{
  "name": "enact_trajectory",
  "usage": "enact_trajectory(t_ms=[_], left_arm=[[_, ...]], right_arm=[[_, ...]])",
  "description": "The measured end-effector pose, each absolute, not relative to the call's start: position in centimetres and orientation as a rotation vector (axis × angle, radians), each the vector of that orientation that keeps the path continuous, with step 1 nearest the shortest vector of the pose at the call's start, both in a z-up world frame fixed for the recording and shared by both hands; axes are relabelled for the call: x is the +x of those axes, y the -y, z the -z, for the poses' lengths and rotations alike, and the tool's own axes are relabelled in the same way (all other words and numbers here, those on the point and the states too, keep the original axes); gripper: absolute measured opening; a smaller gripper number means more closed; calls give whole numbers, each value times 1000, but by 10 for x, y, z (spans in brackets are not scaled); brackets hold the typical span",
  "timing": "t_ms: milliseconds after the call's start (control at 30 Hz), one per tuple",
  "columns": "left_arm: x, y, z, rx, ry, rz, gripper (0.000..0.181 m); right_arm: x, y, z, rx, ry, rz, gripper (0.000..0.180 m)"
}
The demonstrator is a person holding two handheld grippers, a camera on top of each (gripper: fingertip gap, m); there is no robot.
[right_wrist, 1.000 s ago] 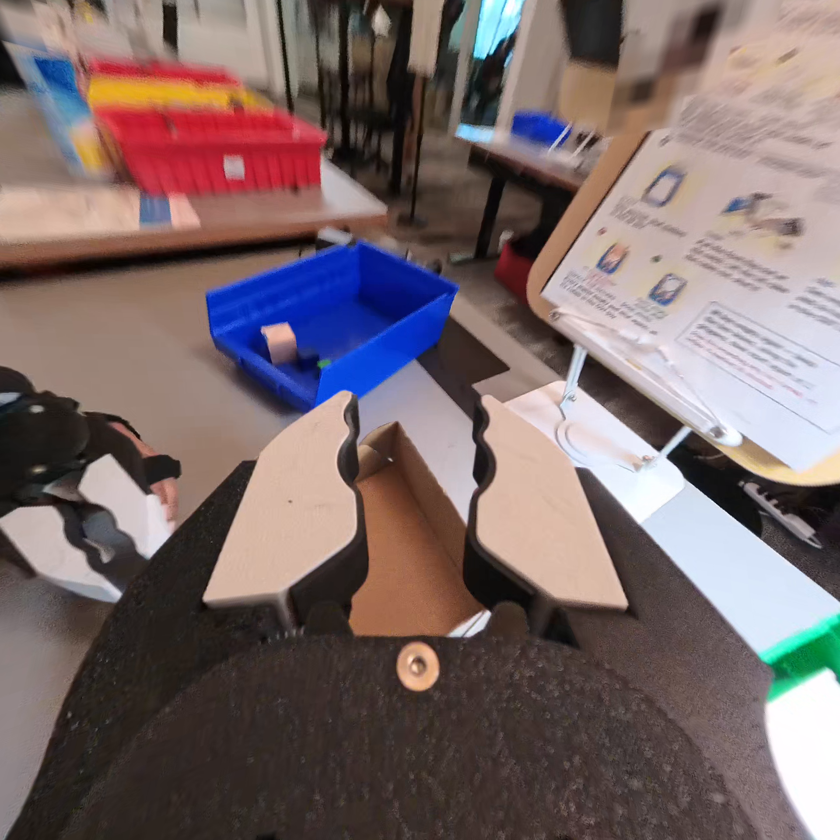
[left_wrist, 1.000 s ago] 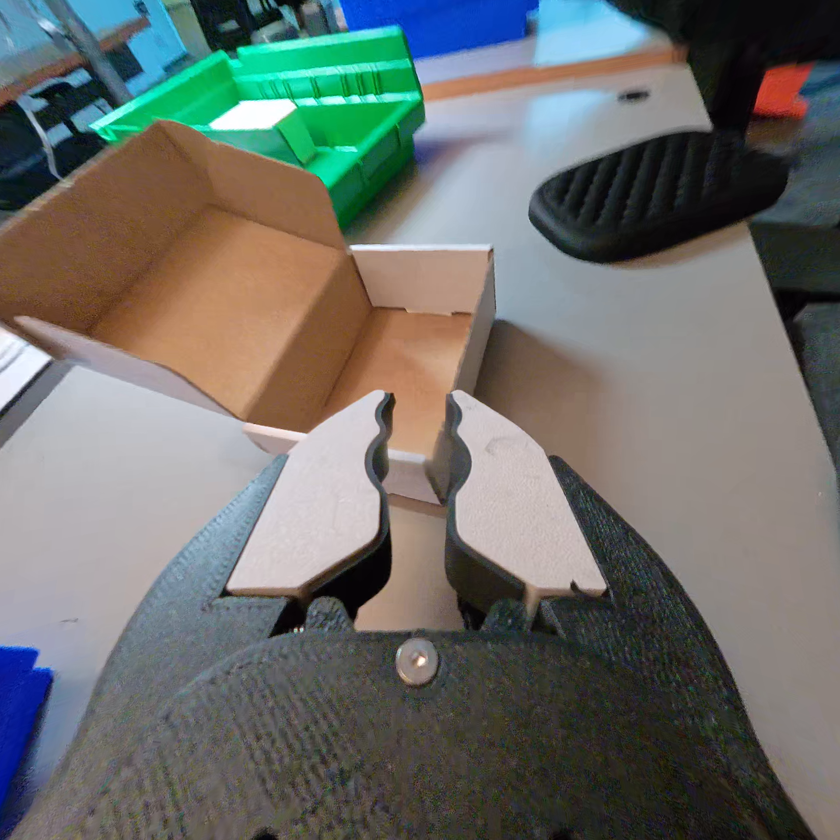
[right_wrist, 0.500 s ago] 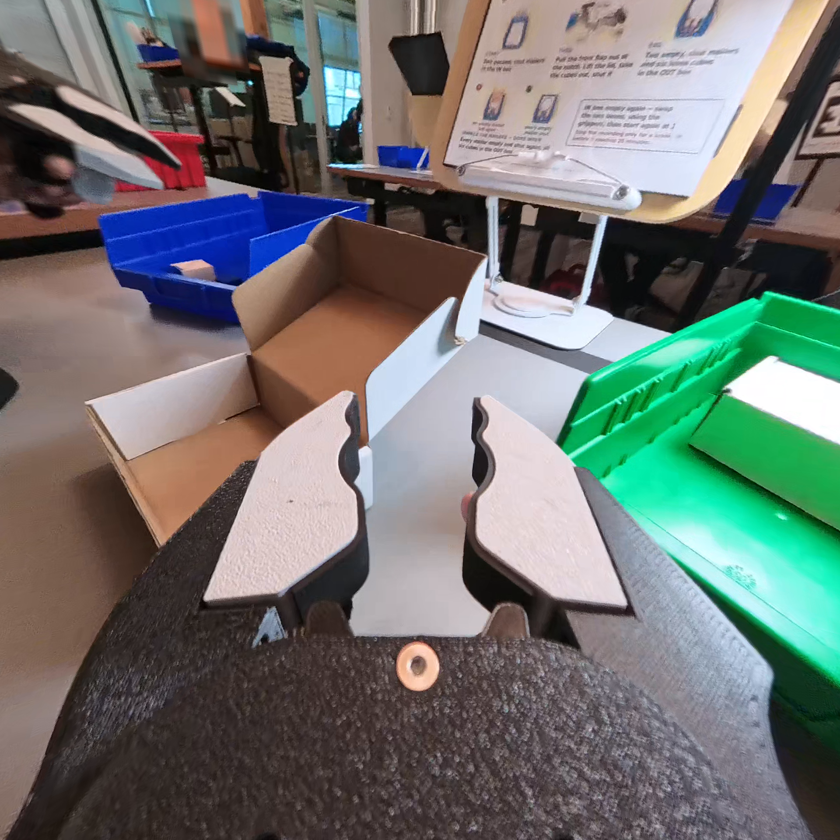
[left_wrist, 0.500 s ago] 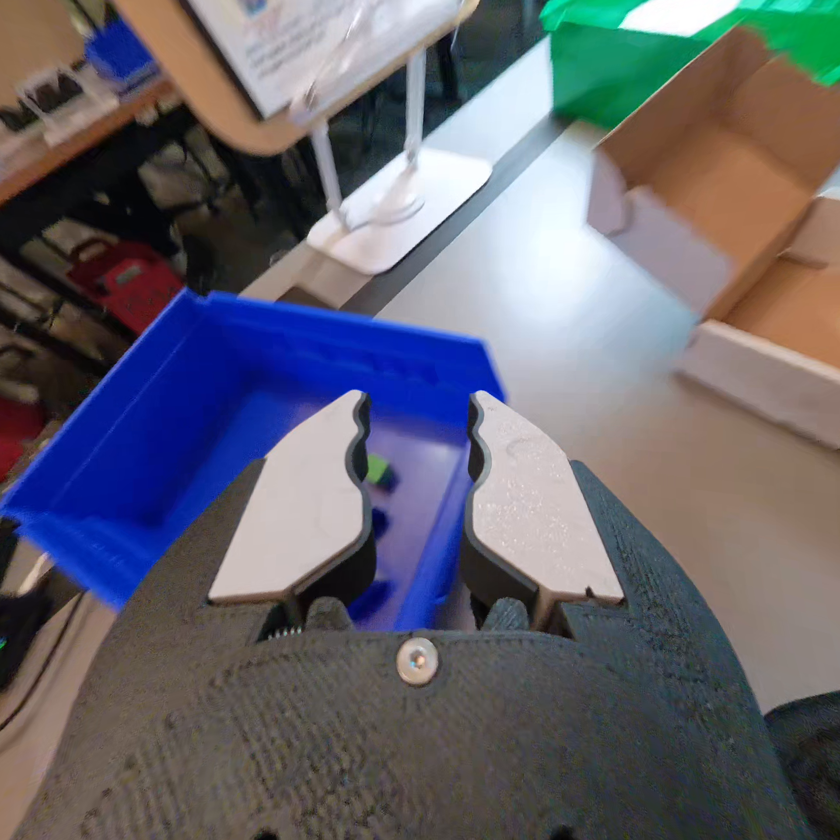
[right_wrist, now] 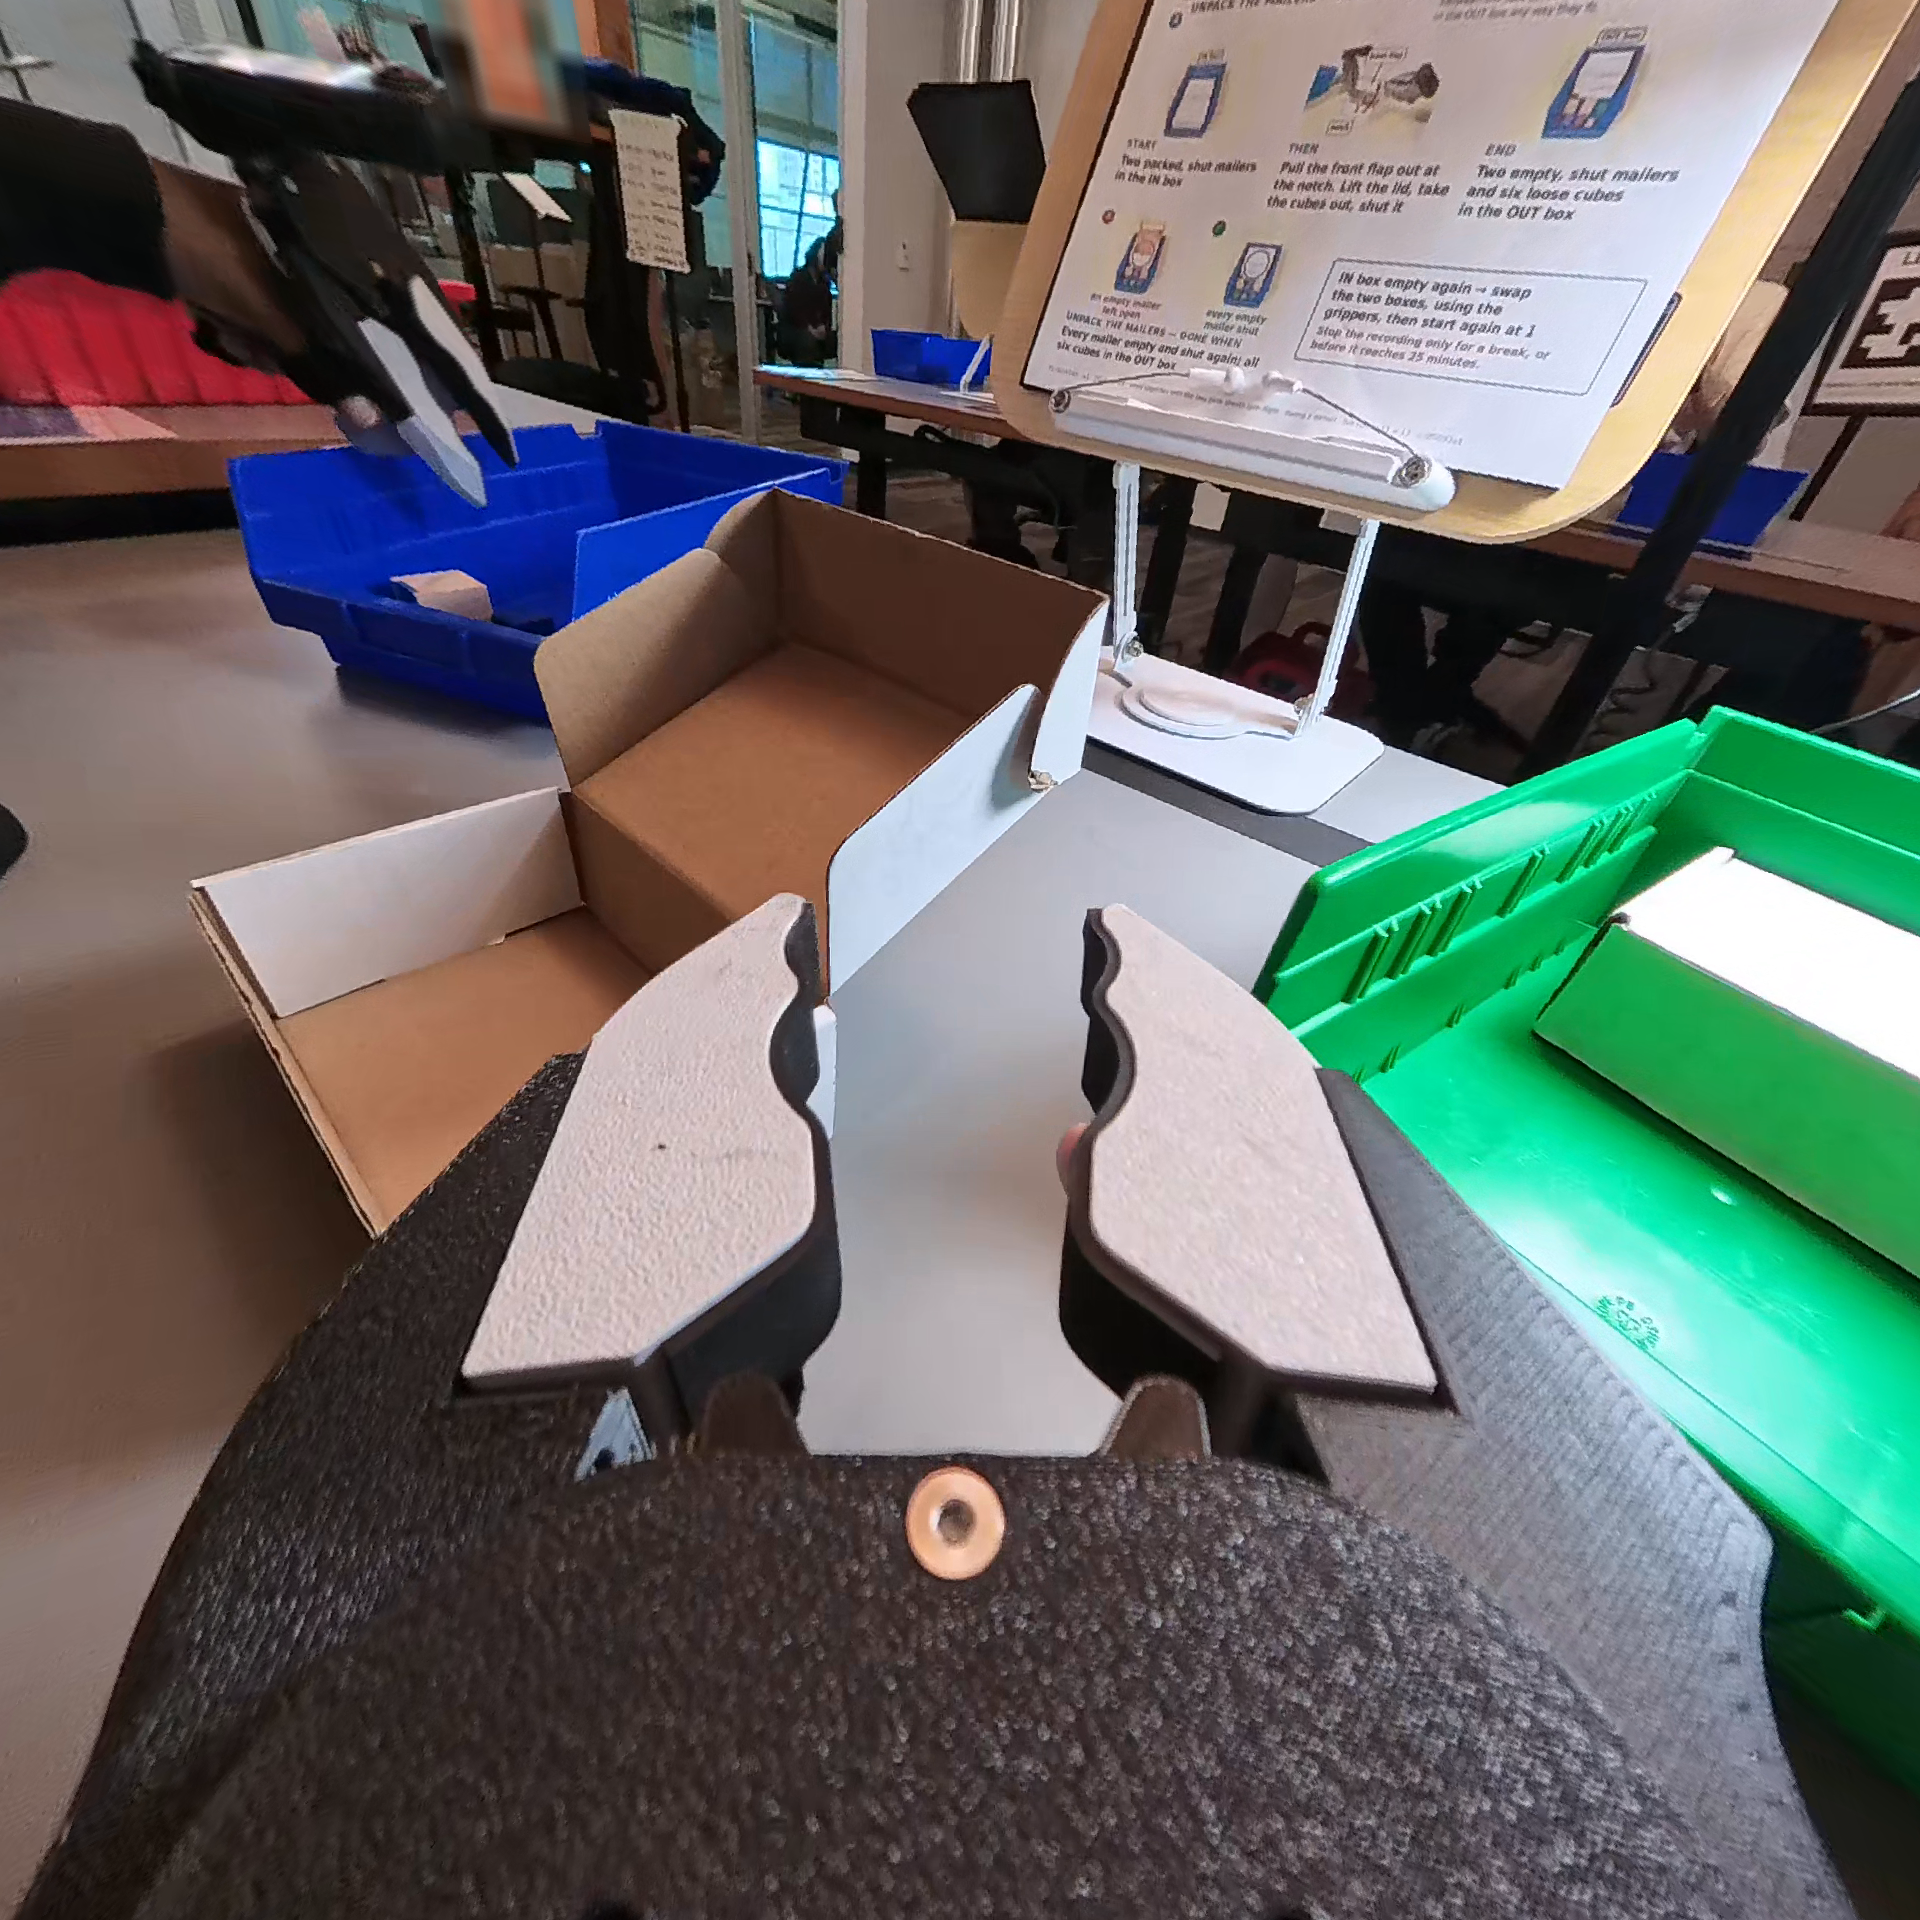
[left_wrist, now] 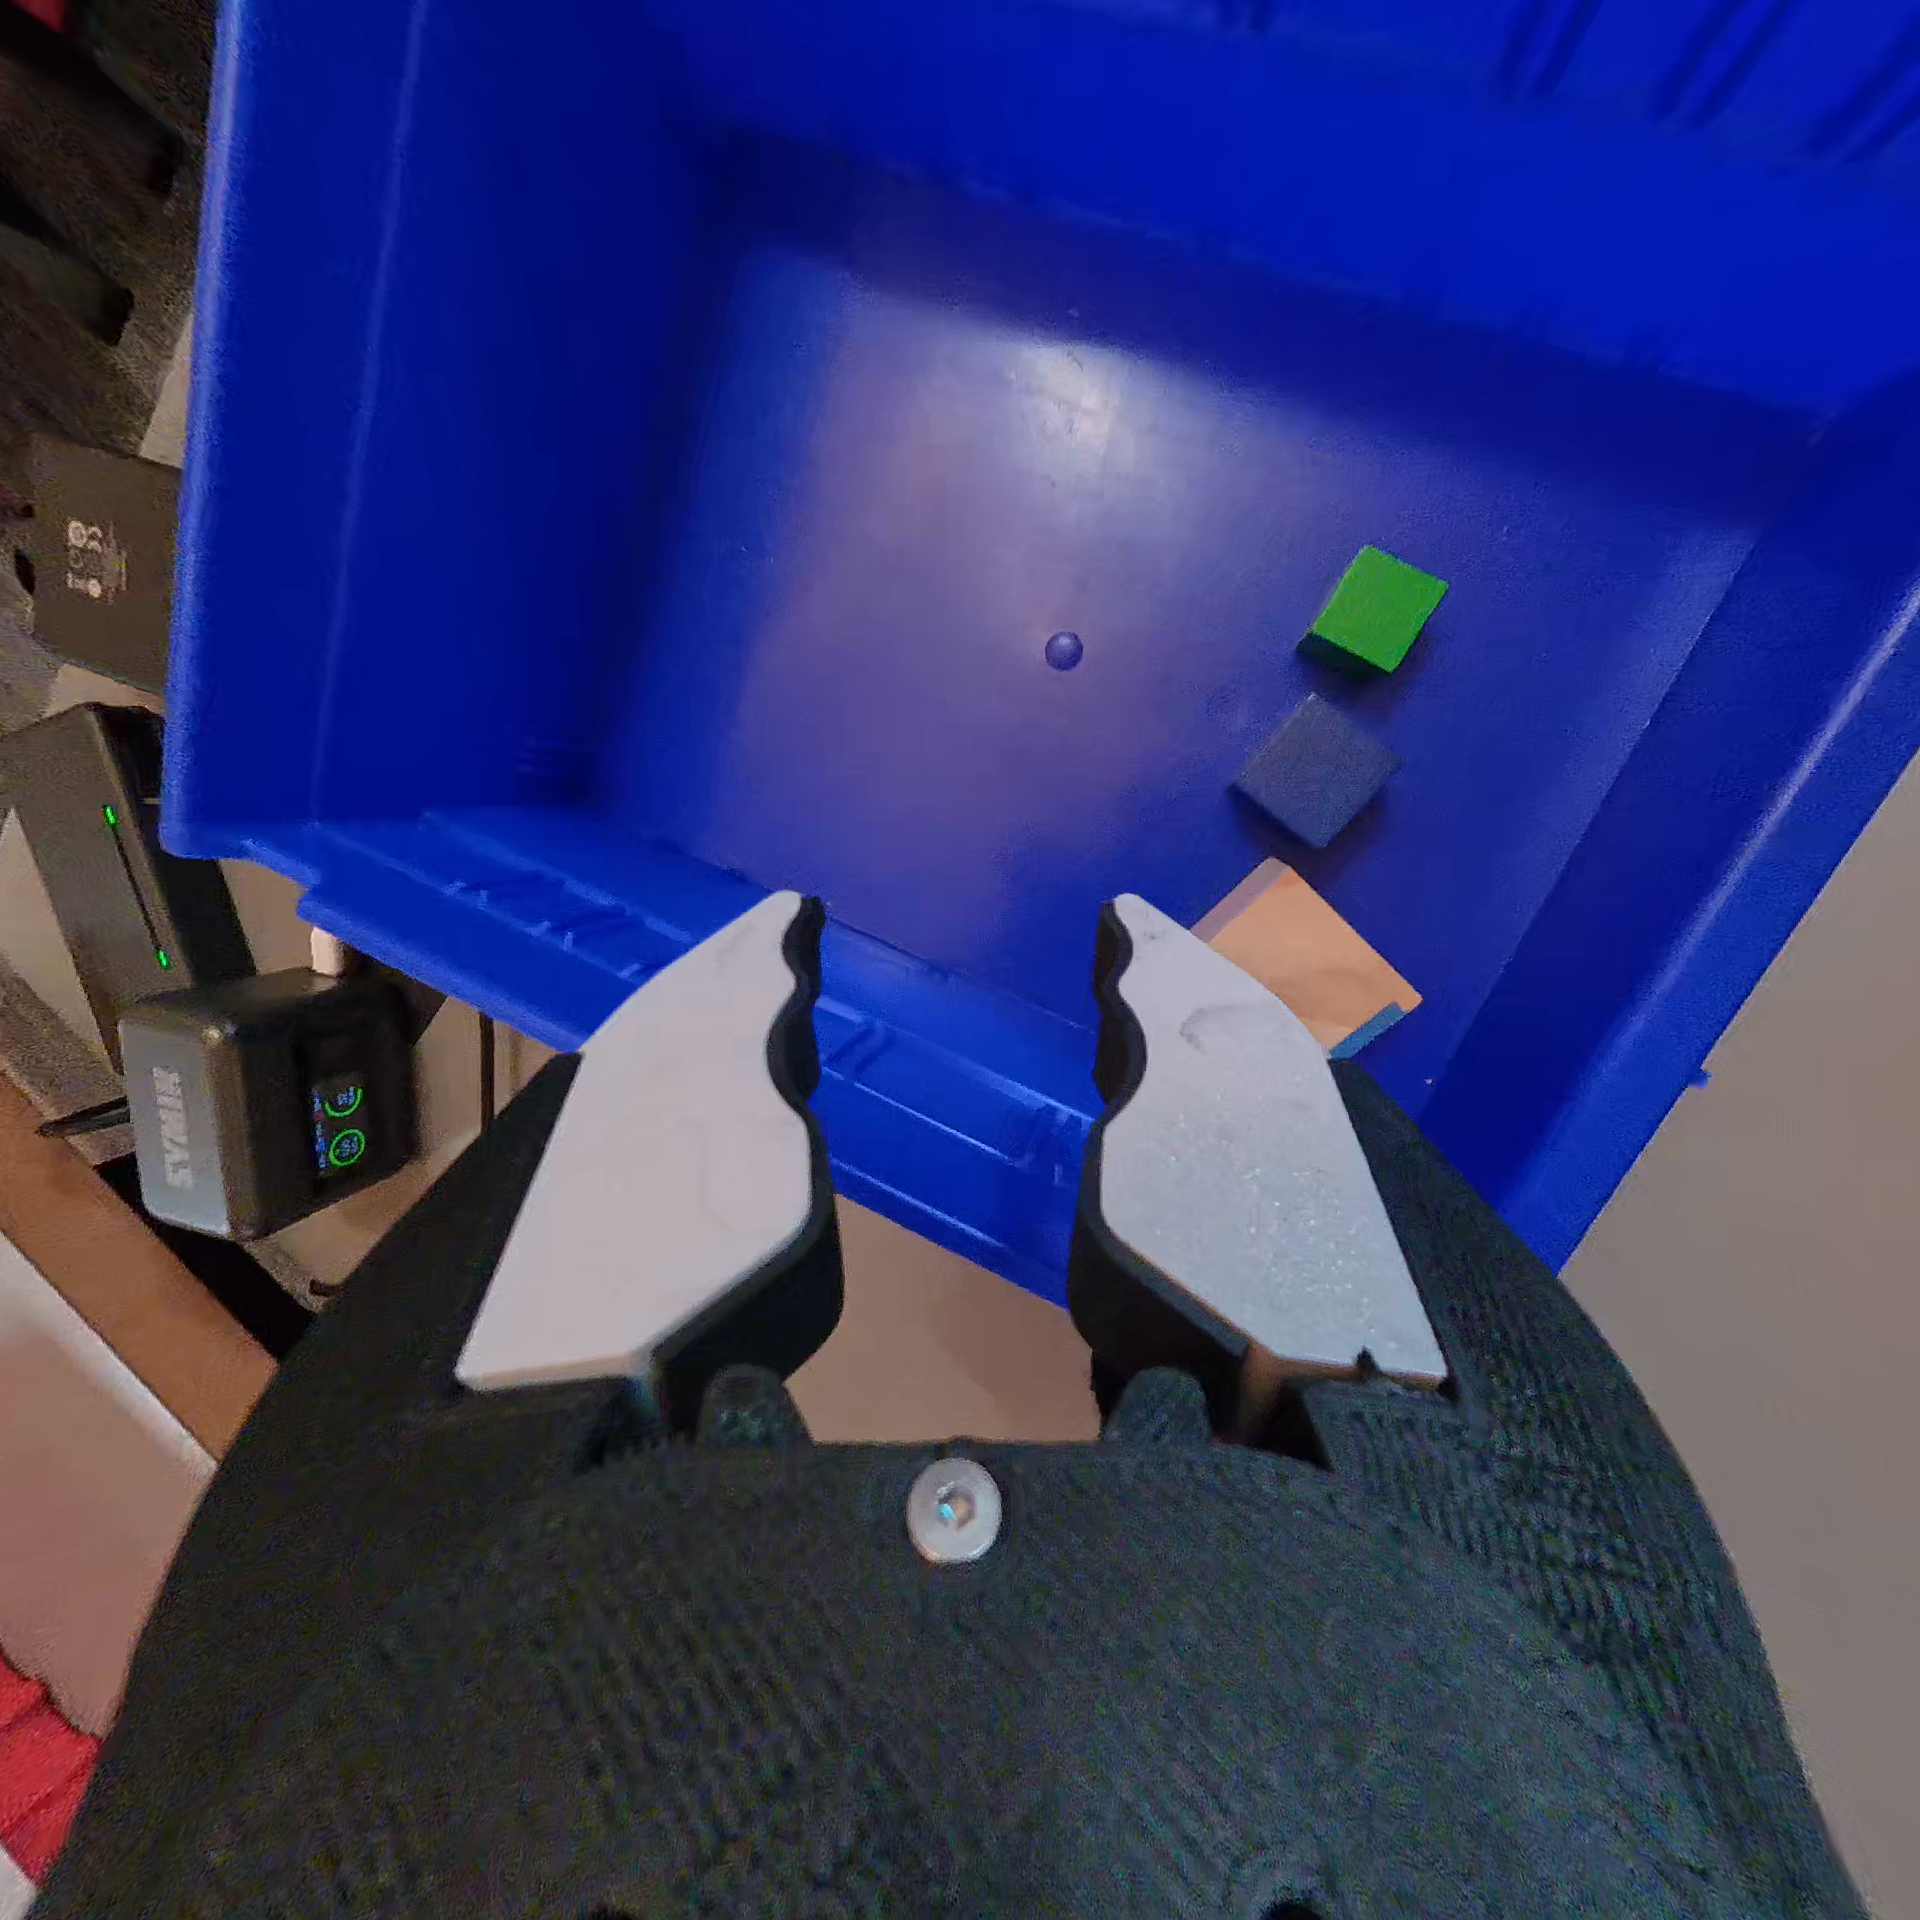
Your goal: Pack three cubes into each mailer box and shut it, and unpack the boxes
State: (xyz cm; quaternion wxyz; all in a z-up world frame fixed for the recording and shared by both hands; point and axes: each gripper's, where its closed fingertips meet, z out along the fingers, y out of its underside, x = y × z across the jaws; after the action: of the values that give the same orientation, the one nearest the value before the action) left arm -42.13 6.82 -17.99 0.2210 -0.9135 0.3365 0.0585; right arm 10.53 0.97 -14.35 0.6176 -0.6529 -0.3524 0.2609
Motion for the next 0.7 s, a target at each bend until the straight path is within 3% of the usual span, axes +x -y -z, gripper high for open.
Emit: enact_trajectory(t_ms=[467,700], left_arm=[[-384,-23,216,-2821,-1368,19,74],[-386,-10,238,-2857,-1525,-124,66]], right_arm=[[105,-12,154,-1542,829,-600,45],[102,-11,157,-1551,851,-592,44]])
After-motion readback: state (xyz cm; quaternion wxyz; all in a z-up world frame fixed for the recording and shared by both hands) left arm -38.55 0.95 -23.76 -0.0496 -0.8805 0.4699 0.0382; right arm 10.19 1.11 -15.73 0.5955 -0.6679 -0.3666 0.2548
